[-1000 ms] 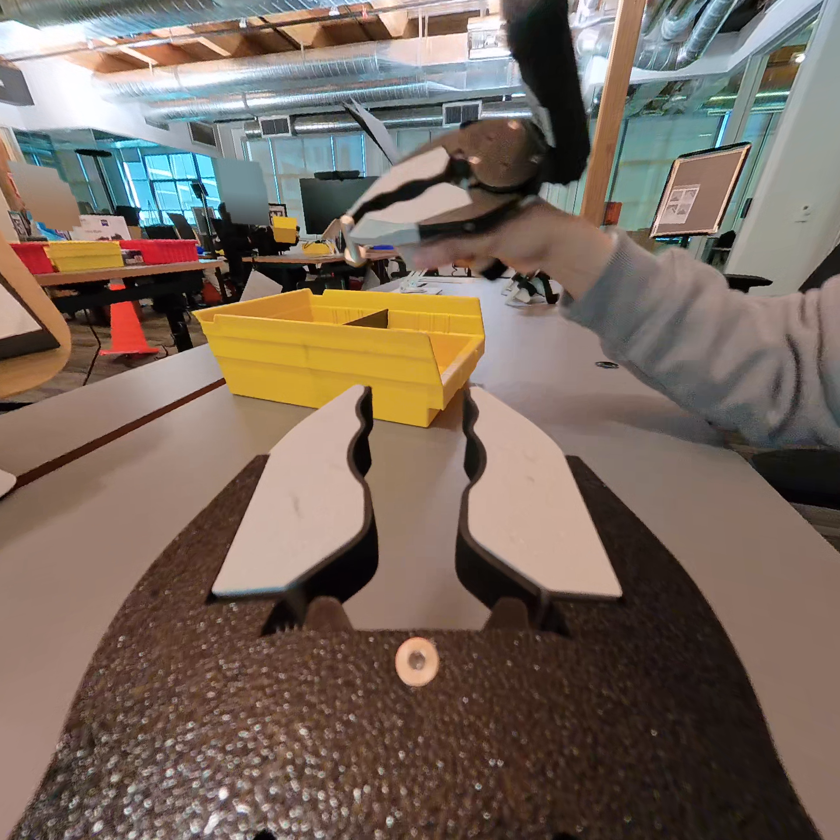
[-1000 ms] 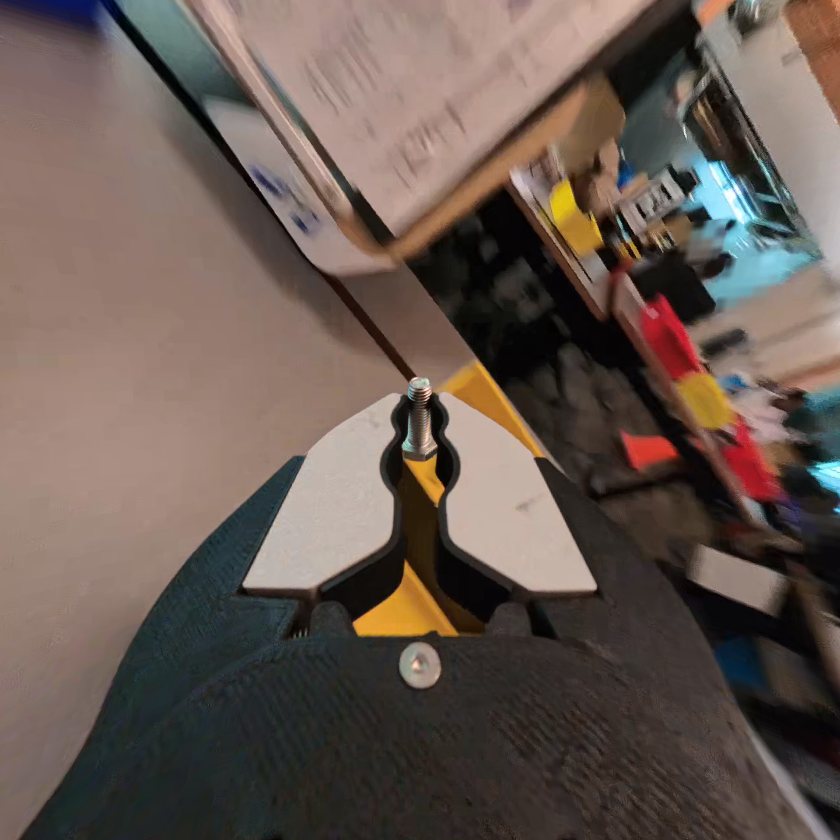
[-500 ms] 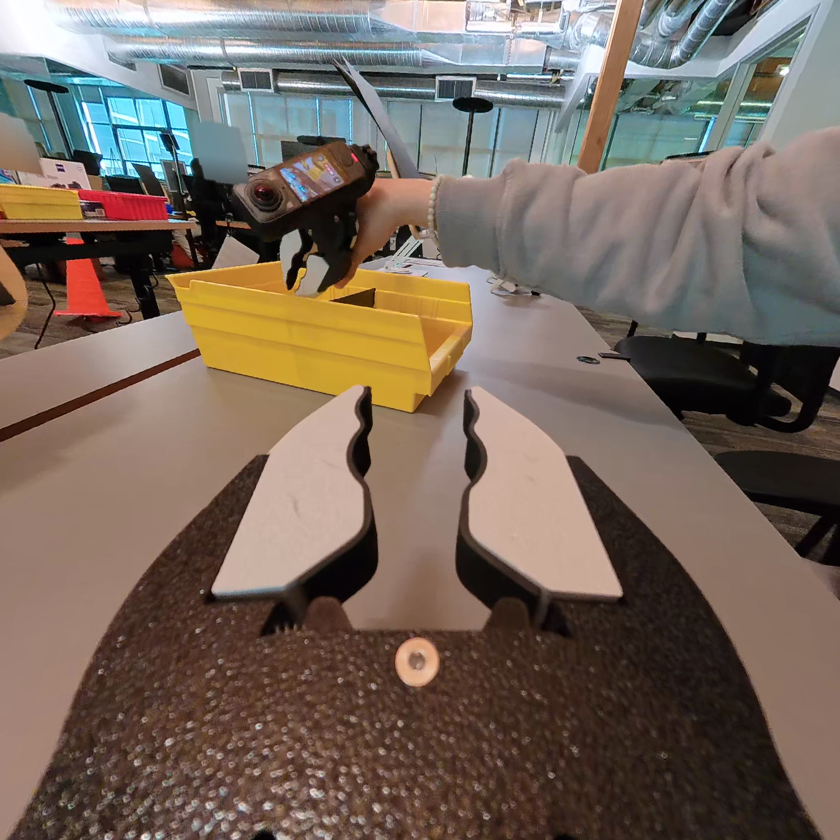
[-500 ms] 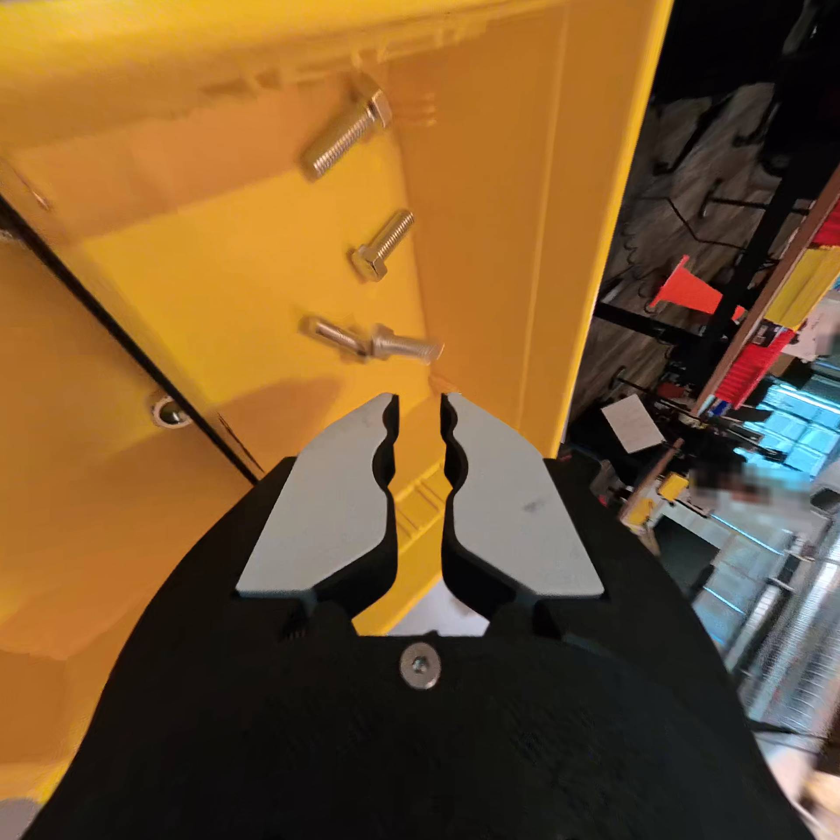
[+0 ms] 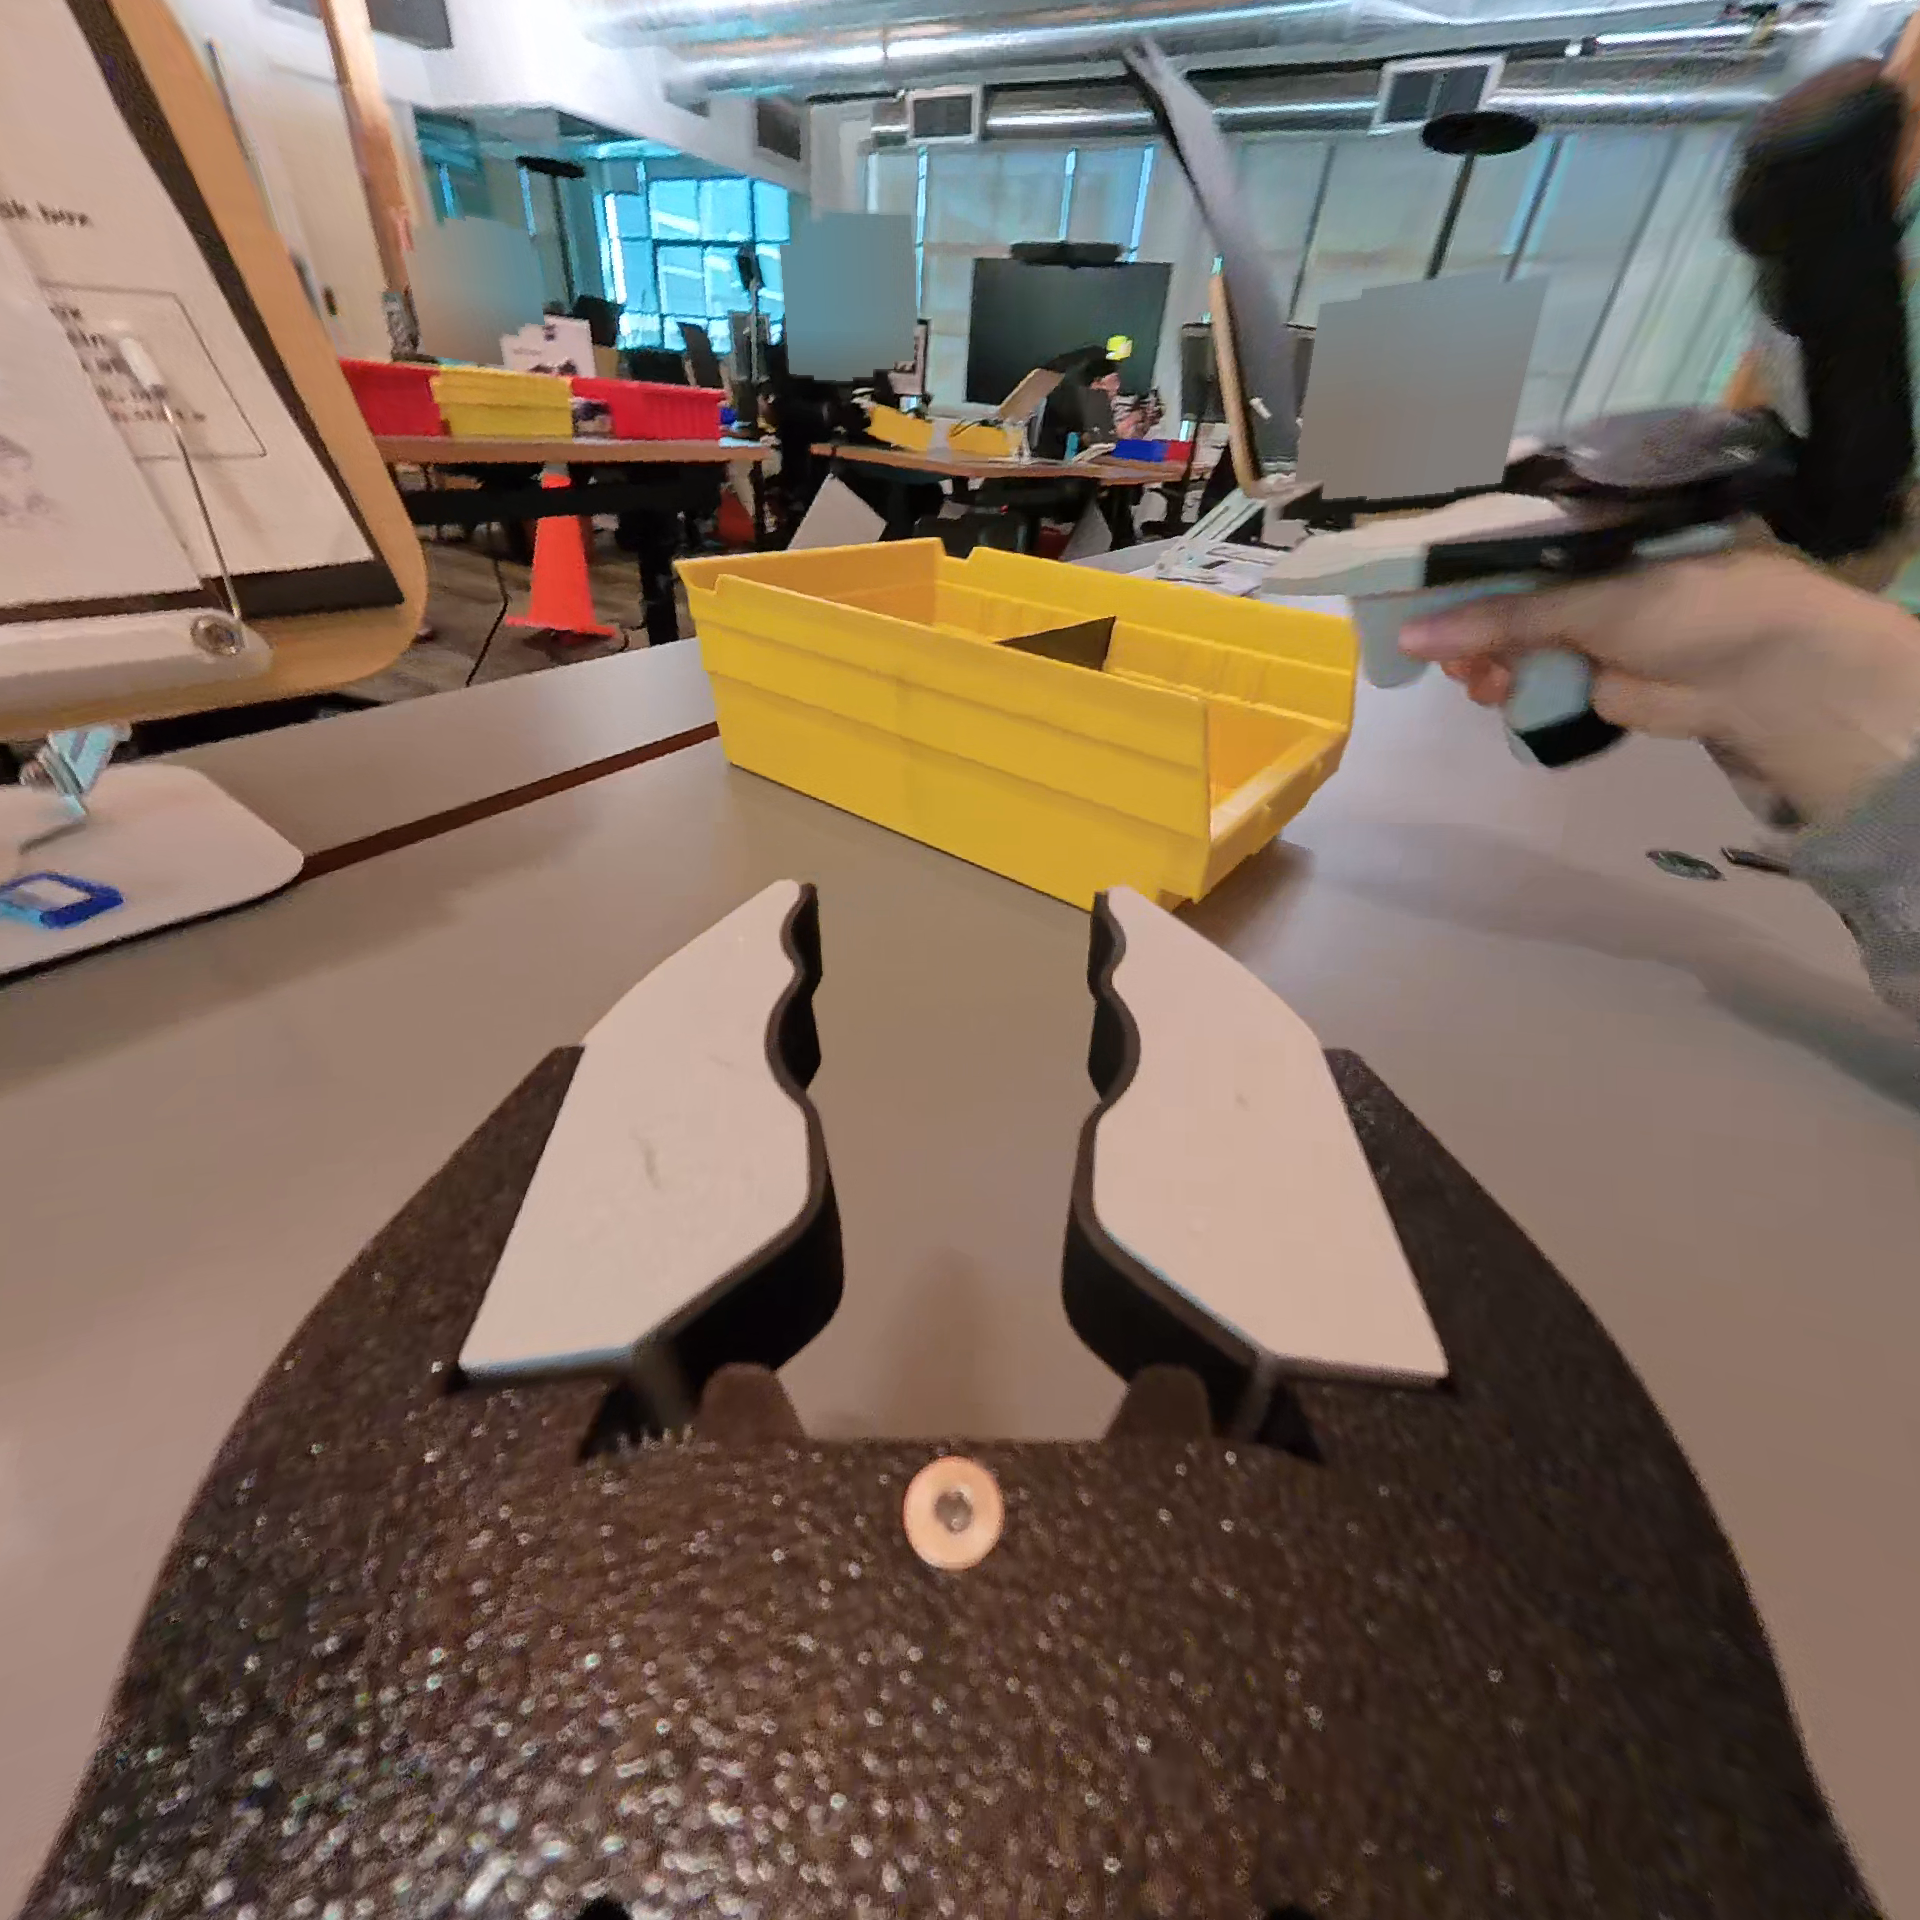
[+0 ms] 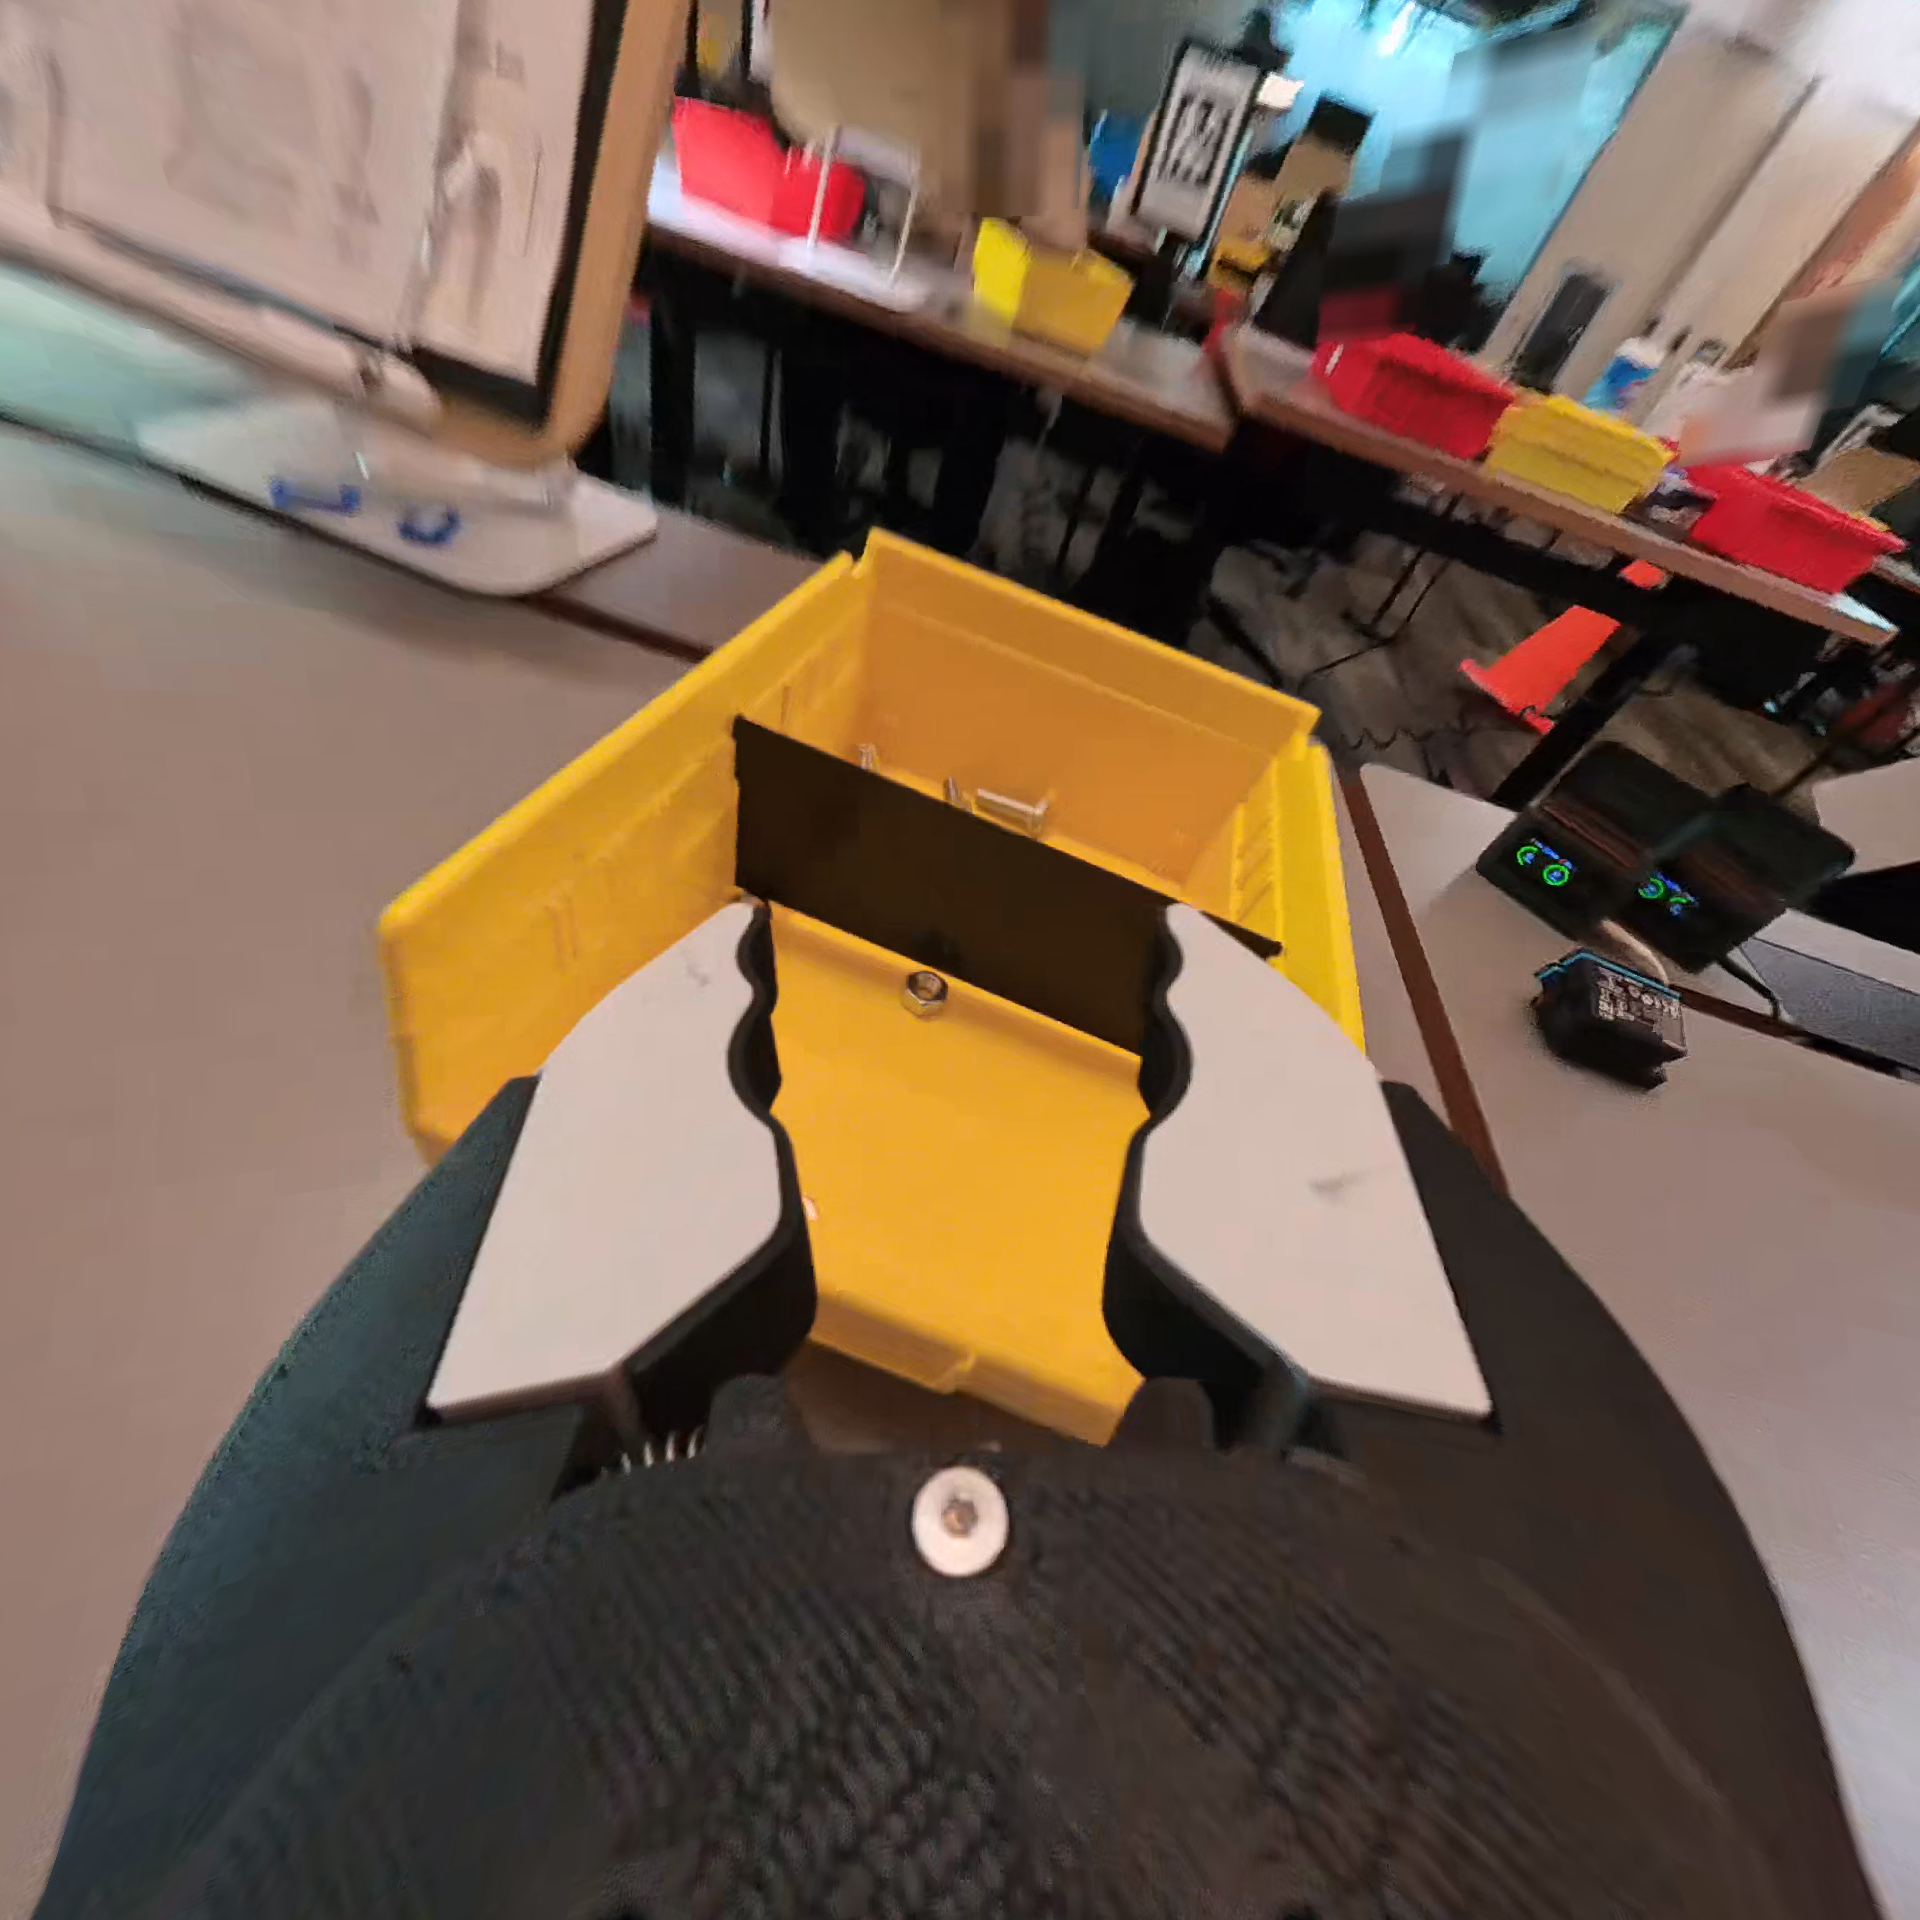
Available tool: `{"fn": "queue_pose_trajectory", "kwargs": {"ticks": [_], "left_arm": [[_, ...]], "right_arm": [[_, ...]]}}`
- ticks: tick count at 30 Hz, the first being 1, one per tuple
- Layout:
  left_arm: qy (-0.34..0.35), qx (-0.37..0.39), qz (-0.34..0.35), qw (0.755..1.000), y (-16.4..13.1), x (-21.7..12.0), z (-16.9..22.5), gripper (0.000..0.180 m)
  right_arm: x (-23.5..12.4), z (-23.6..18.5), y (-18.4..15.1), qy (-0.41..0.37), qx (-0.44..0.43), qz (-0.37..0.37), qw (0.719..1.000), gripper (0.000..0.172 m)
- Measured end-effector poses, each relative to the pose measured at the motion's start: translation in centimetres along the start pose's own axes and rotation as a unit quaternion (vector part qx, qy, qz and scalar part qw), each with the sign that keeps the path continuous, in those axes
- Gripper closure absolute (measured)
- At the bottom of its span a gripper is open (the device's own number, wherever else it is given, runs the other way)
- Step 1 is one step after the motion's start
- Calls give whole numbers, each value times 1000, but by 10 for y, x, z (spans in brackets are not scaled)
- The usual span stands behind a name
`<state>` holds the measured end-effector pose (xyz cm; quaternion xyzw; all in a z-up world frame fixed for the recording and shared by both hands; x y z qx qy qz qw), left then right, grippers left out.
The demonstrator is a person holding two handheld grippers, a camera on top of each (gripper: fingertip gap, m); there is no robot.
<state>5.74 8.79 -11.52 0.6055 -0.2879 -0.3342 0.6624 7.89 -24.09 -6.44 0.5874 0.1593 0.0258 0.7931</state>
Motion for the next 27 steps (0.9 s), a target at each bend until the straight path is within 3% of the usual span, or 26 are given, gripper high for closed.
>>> {"fn": "queue_pose_trajectory", "kwargs": {"ticks": [3,6,8,12,16,19,21,23,27], "left_arm": [[5,-32,-37,999,-3,30,17,128],[15,-61,-73,995,3,68,44,109],[38,-66,-80,994,10,96,61,103],[89,-71,-107,988,11,145,80,101],[148,-49,-155,976,1,176,78,113],[170,5,-177,969,-7,184,69,122],[193,69,-184,961,-7,180,63,156],[219,118,-196,948,-5,170,52,164],[221,102,-177,954,-4,136,23,175]], "right_arm": [[-18,6,-7,-41,26,68,997,100],[-24,15,-8,-60,67,57,994,81],[-24,17,-7,-58,77,59,994,78],[-27,16,-1,-64,63,65,994,76],[-31,19,6,-78,63,88,991,80],[-35,23,10,-80,73,105,989,83],[-36,26,10,-80,78,106,988,84],[-37,29,9,-80,81,106,988,85],[-39,32,10,-76,94,111,986,88]]}}
Point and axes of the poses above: each gripper's, where its closed fingertips meet, x out along the fingers, y out of its top, z = x × y across the jaws, the point moved 7 cm from there along -x, back along the fingers
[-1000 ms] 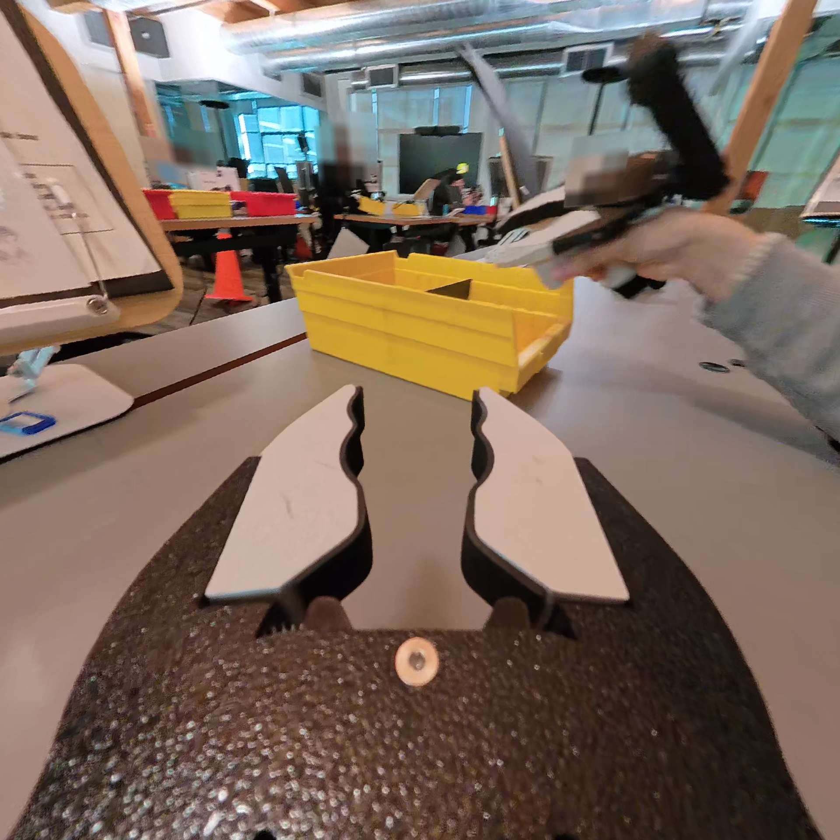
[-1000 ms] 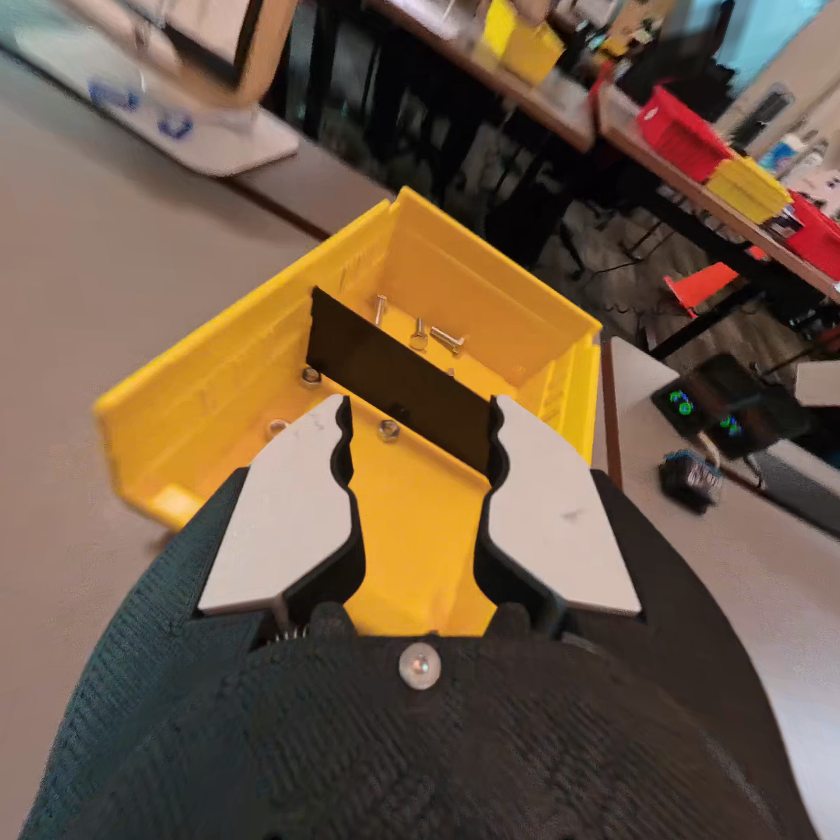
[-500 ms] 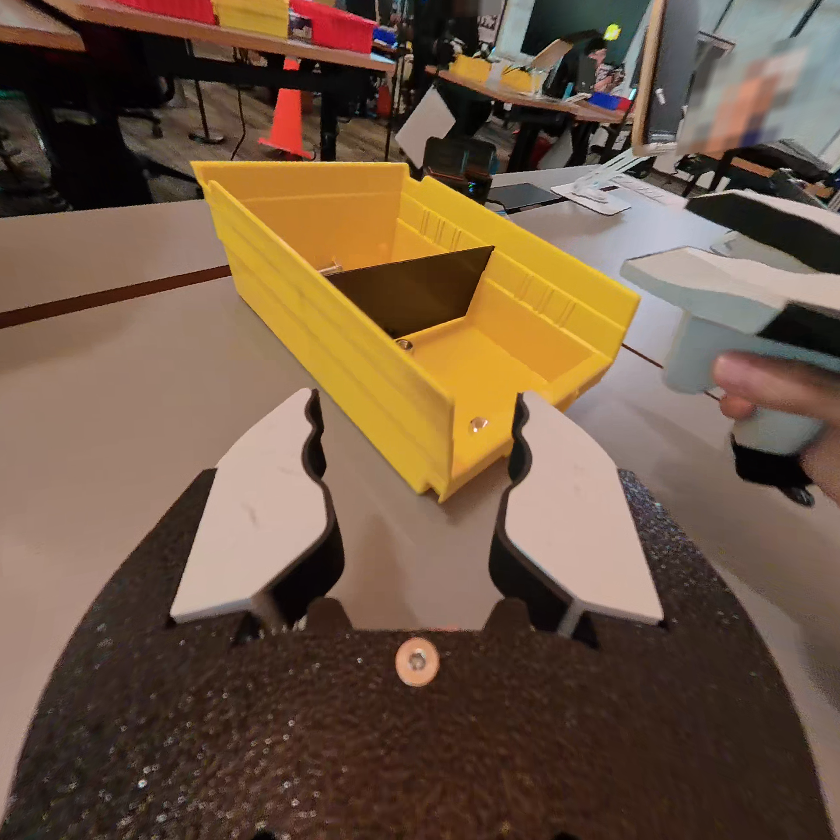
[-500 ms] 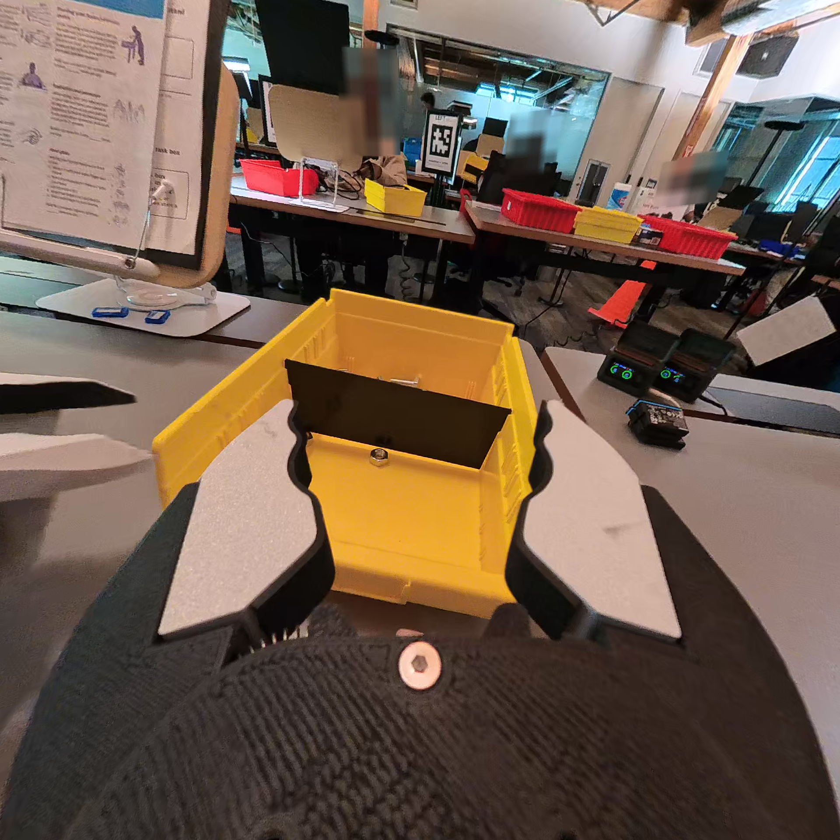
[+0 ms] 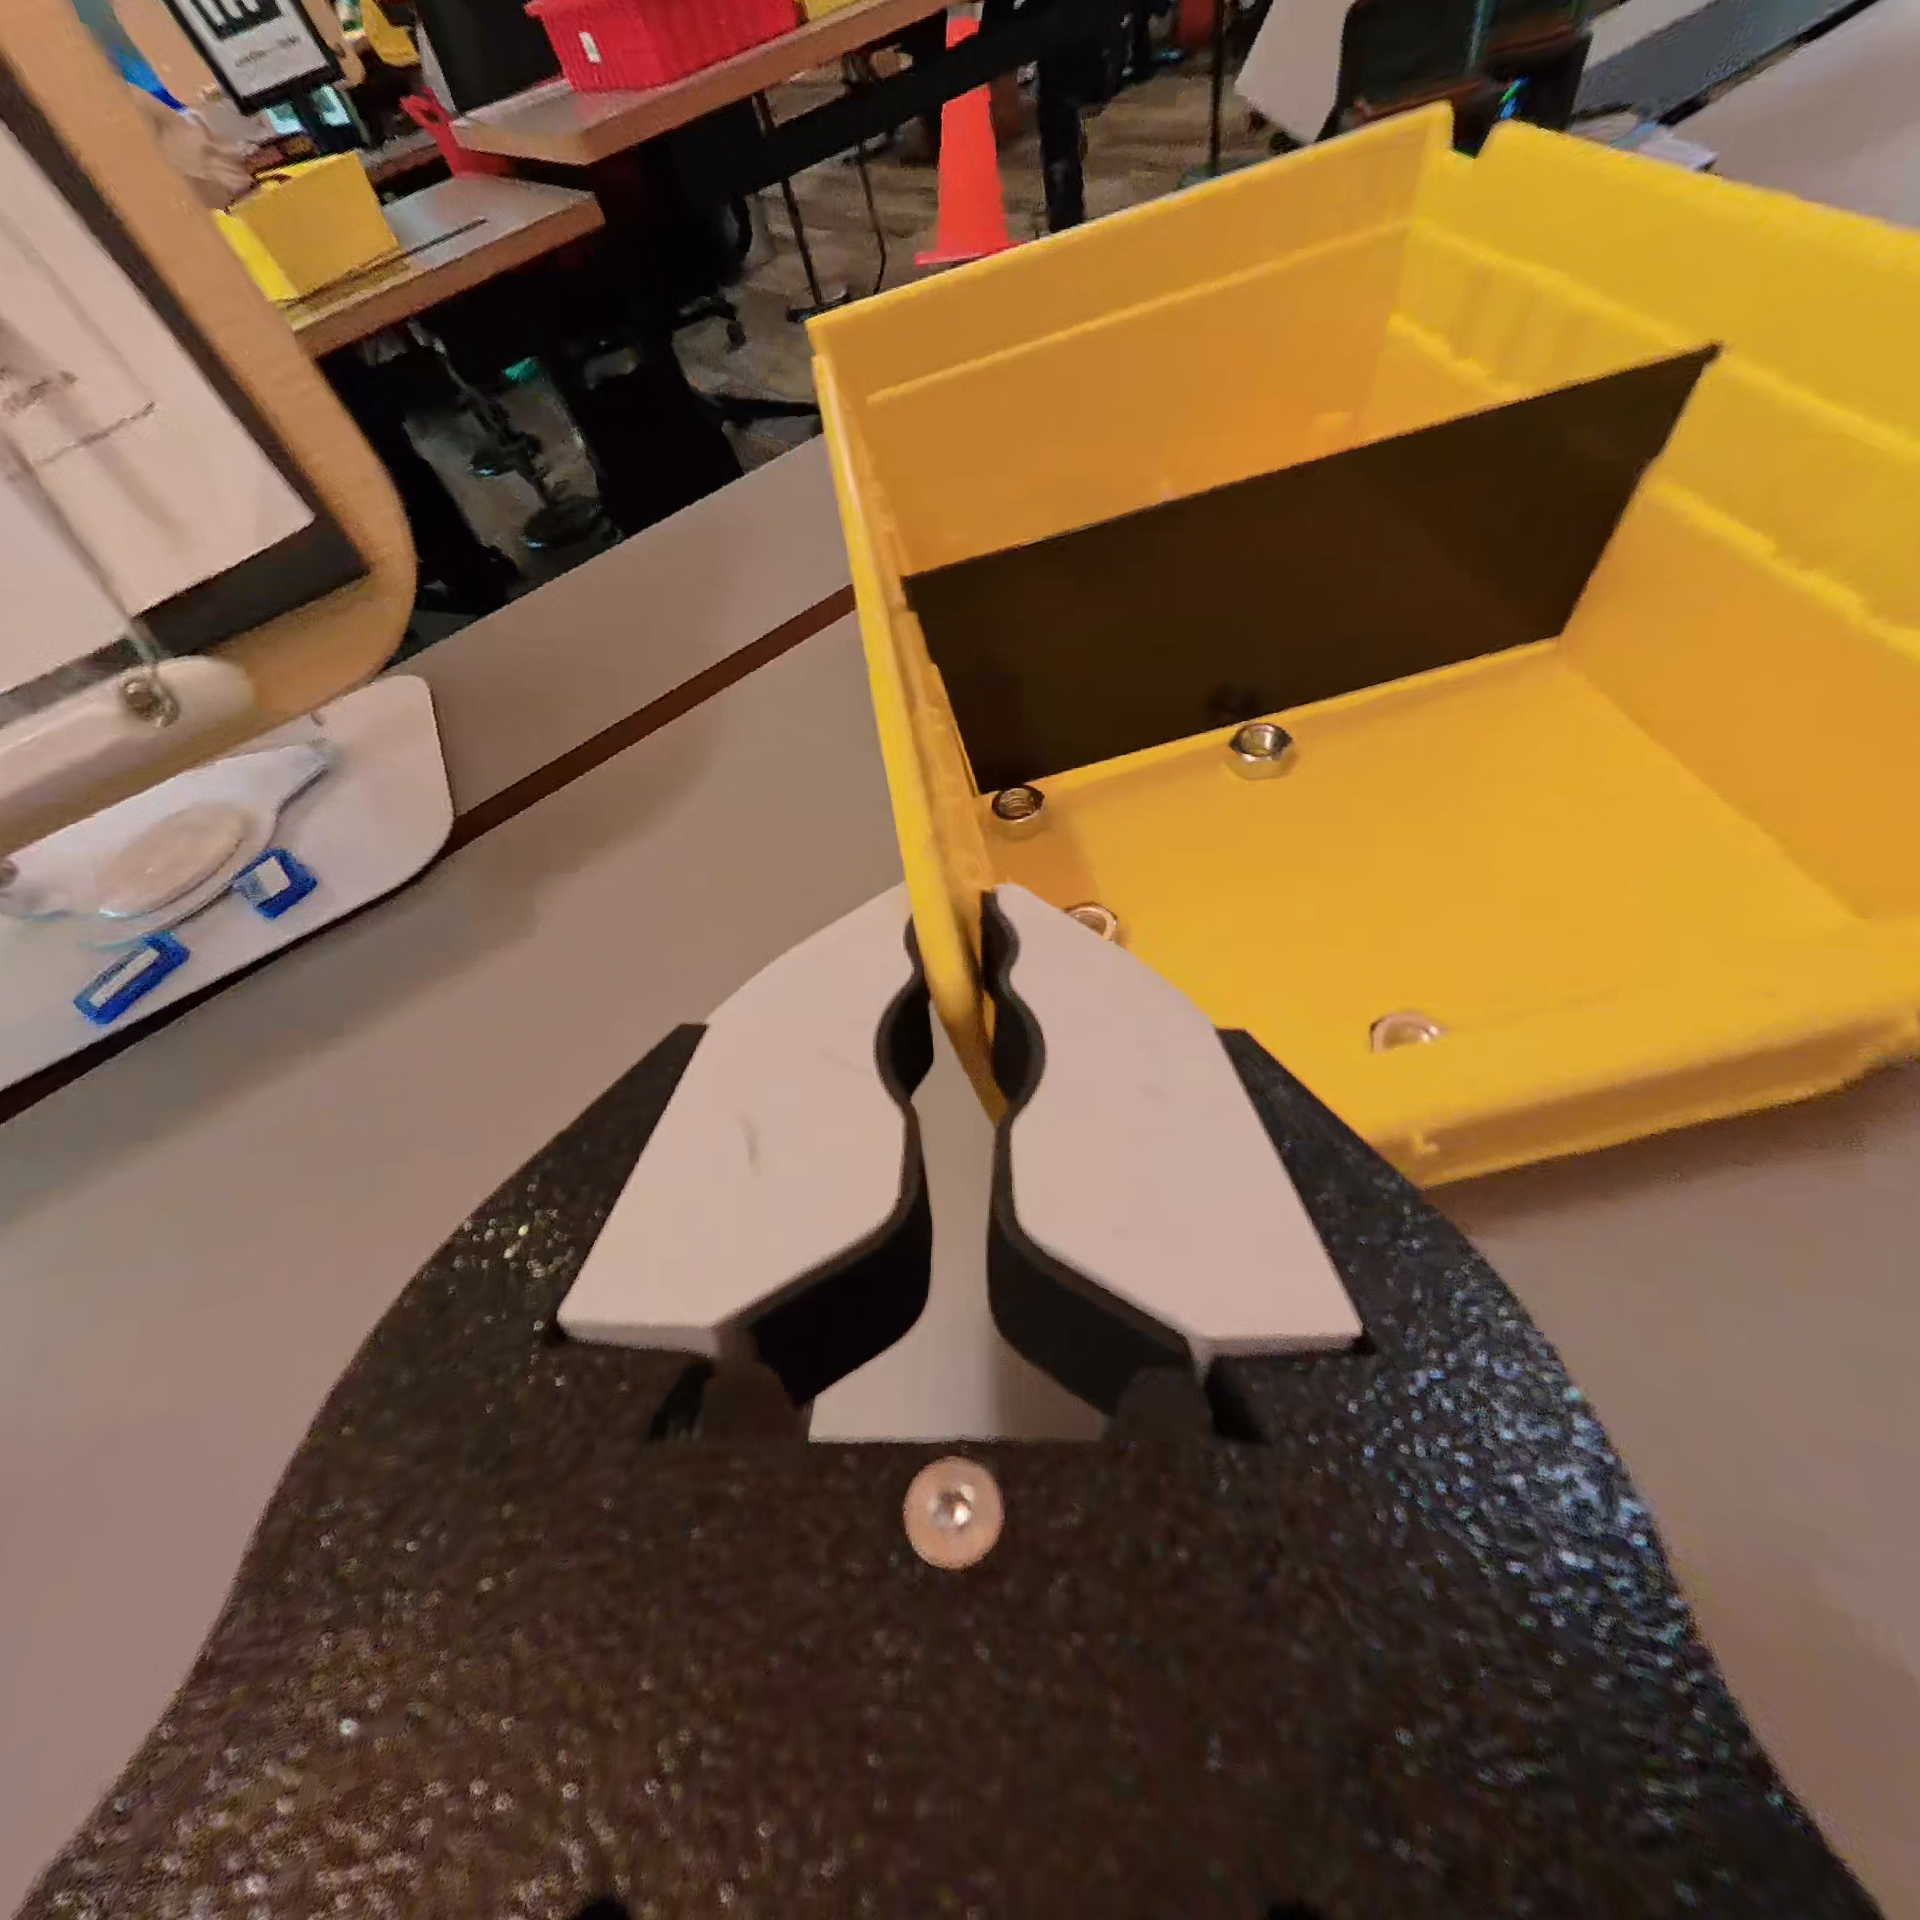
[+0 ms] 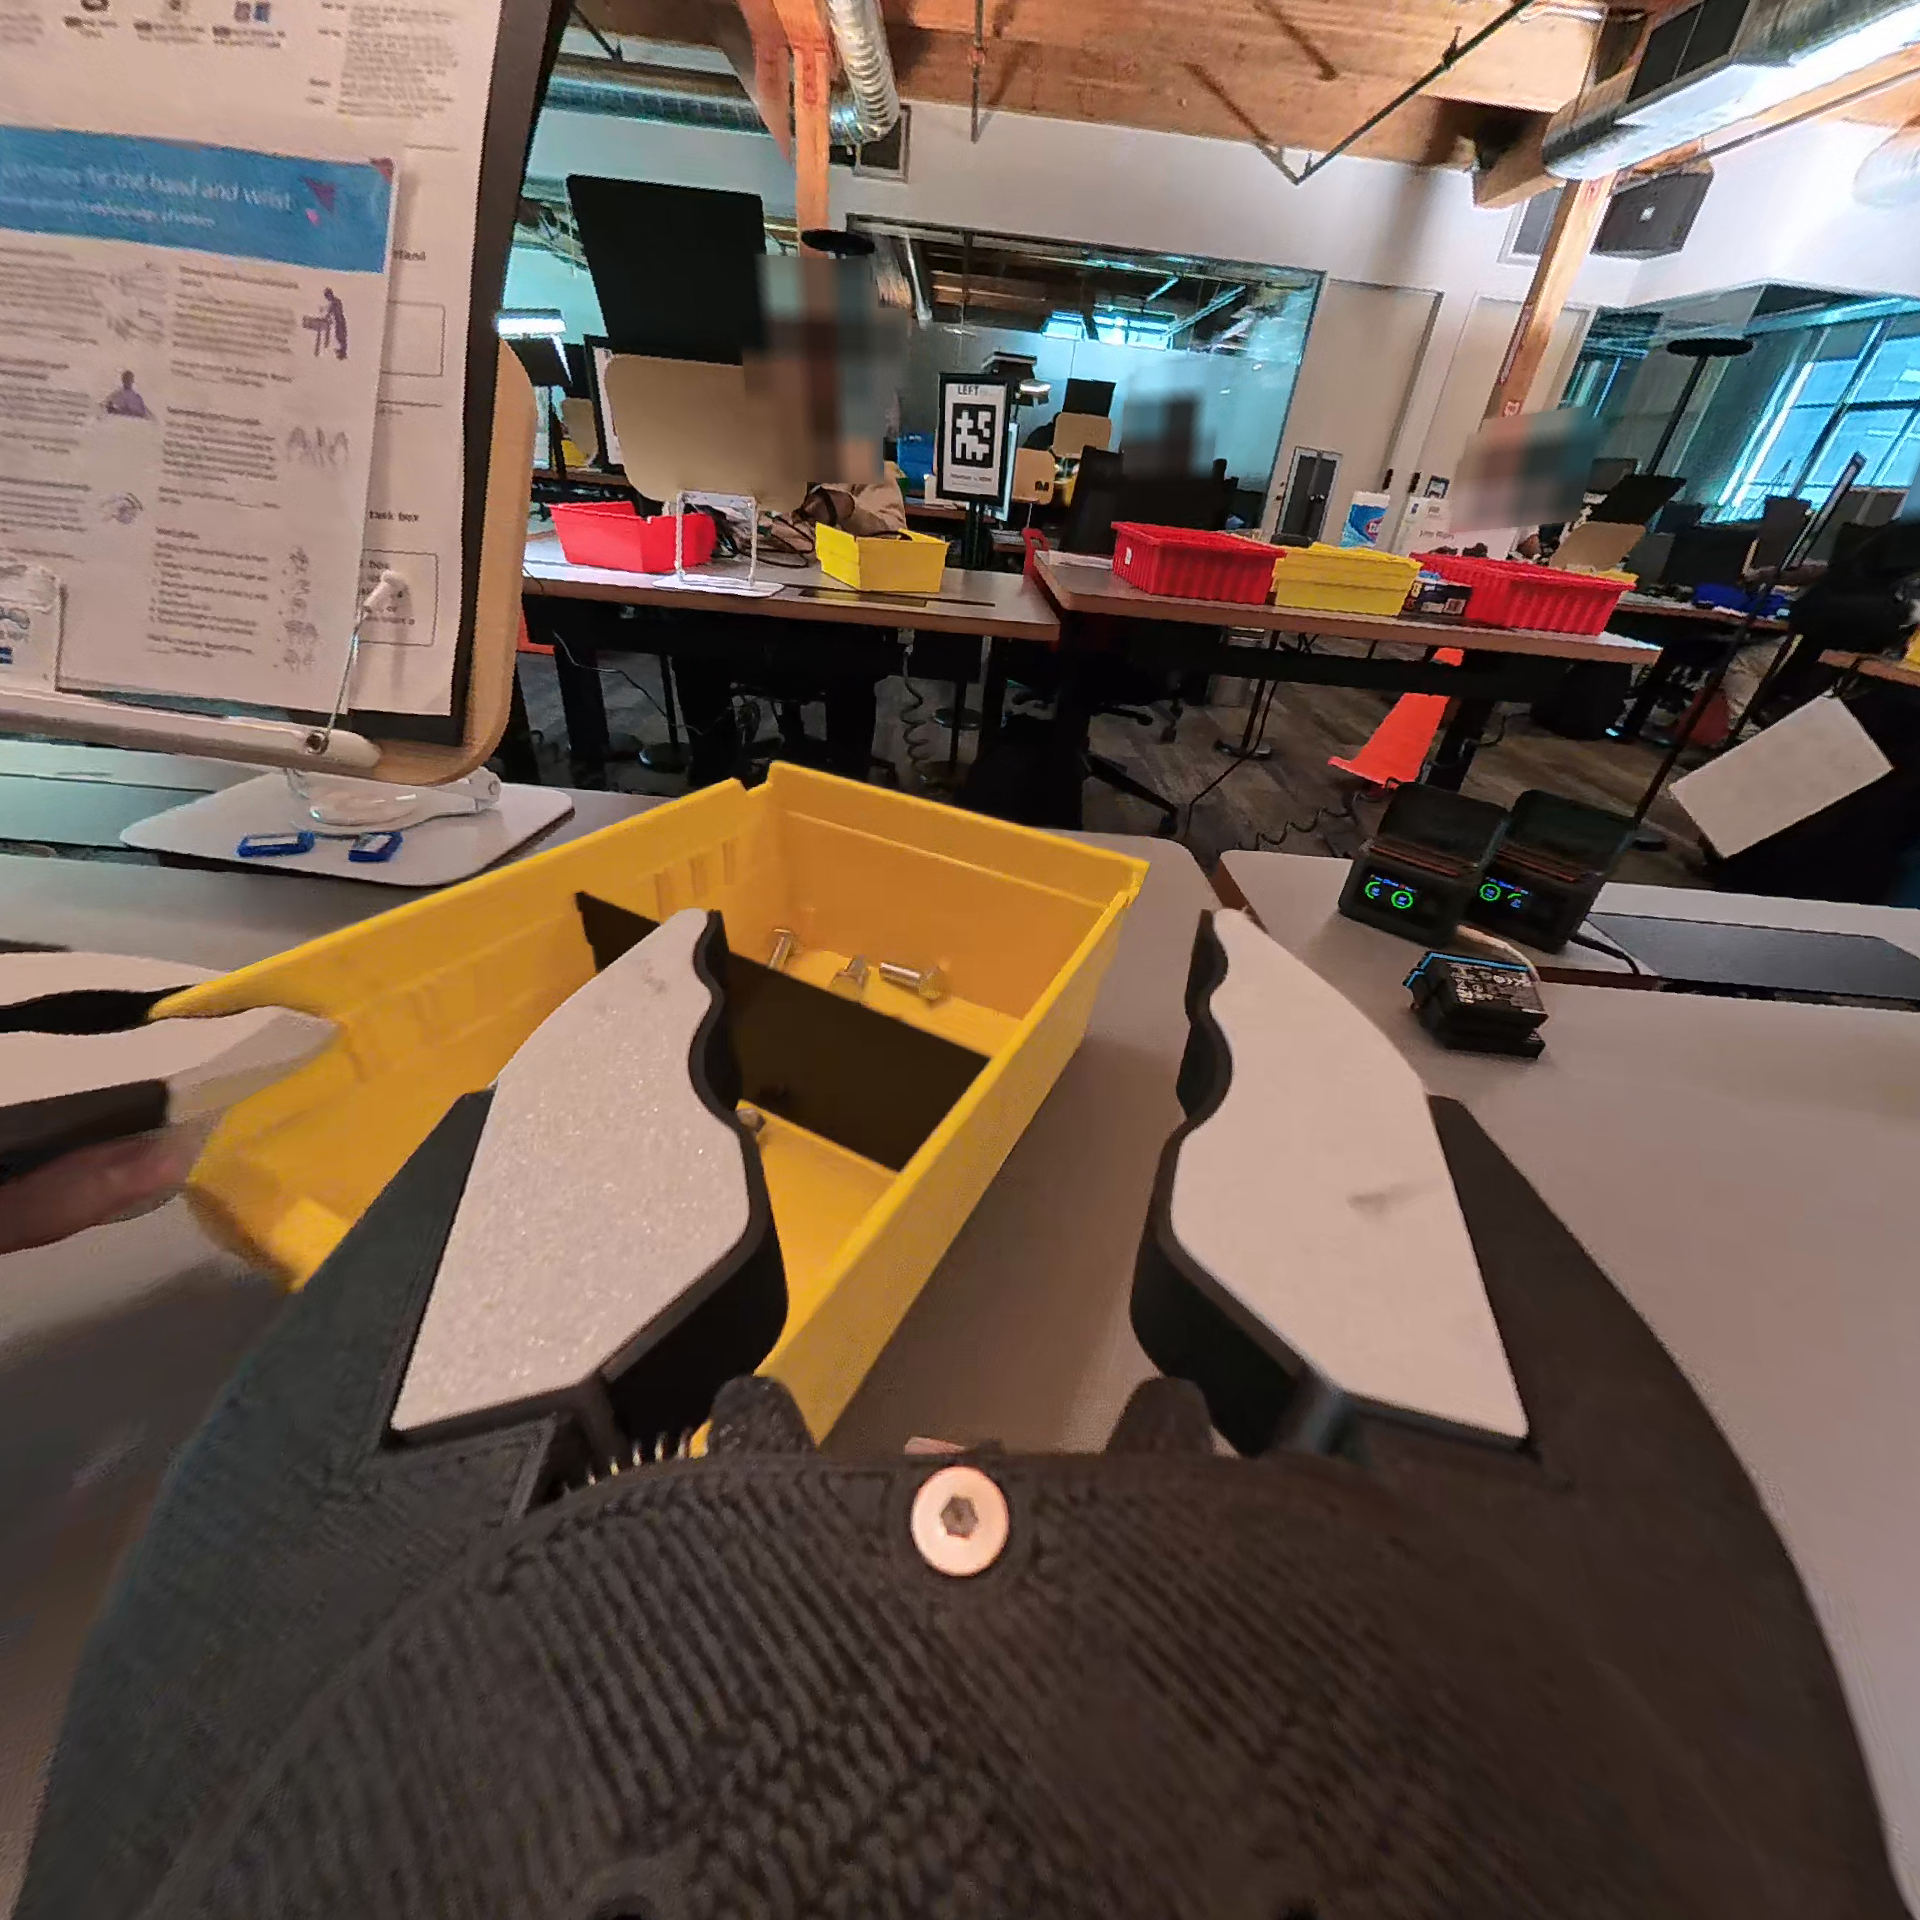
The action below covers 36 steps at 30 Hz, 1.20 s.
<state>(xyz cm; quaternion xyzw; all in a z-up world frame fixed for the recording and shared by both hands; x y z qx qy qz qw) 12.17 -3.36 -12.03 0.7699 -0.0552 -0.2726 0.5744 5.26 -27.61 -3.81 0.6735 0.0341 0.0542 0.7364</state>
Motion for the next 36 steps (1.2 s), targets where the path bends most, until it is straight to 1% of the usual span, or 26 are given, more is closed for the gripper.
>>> {"fn": "queue_pose_trajectory", "kwargs": {"ticks": [4,7,11,14,17,18,21,23,25,26,27,29,31,32,33,34,35,36], "left_arm": [[-22,-6,17,1000,-22,-38,-27,176],[-25,-8,18,999,-40,-73,-48,176],[-28,-17,22,999,-67,-126,-78,176],[-29,-18,24,999,-88,-169,-98,176],[-33,-17,26,999,-108,-211,-116,176],[-36,-16,26,999,-115,-225,-121,176],[-42,-16,27,999,-131,-260,-134,176],[-41,-21,27,999,-139,-278,-140,176],[-35,-29,28,999,-144,-288,-143,177],[-32,-32,28,999,-145,-290,-143,177],[-28,-34,28,999,-145,-291,-143,177],[-19,-40,25,999,-145,-290,-142,177],[-11,-60,27,998,-144,-288,-142,178],[-9,-74,28,997,-144,-287,-142,178],[-5,-85,29,996,-144,-287,-141,178],[-3,-88,28,996,-144,-286,-141,178],[0,-86,25,996,-144,-286,-141,178],[3,-88,24,996,-144,-285,-142,178]], "right_arm": [[1,-10,5,24,21,12,999,92],[5,-33,9,66,25,12,997,93],[6,-91,21,173,29,8,984,91],[7,-137,35,240,9,10,971,86],[21,-178,64,292,11,17,956,80],[29,-195,76,319,15,13,947,80],[62,-260,104,425,32,-54,903,74],[87,-313,111,494,66,-126,858,74],[109,-367,106,548,91,-216,803,75],[120,-392,101,561,92,-261,780,76],[133,-414,93,560,84,-301,767,77],[161,-448,77,517,61,-373,768,75],[183,-475,62,484,40,-415,769,75],[192,-486,53,461,48,-439,770,75],[197,-497,46,447,64,-462,763,76],[200,-509,37,443,73,-477,756,82],[204,-519,28,429,75,-490,755,89],[206,-528,19,410,81,-502,757,89]]}}
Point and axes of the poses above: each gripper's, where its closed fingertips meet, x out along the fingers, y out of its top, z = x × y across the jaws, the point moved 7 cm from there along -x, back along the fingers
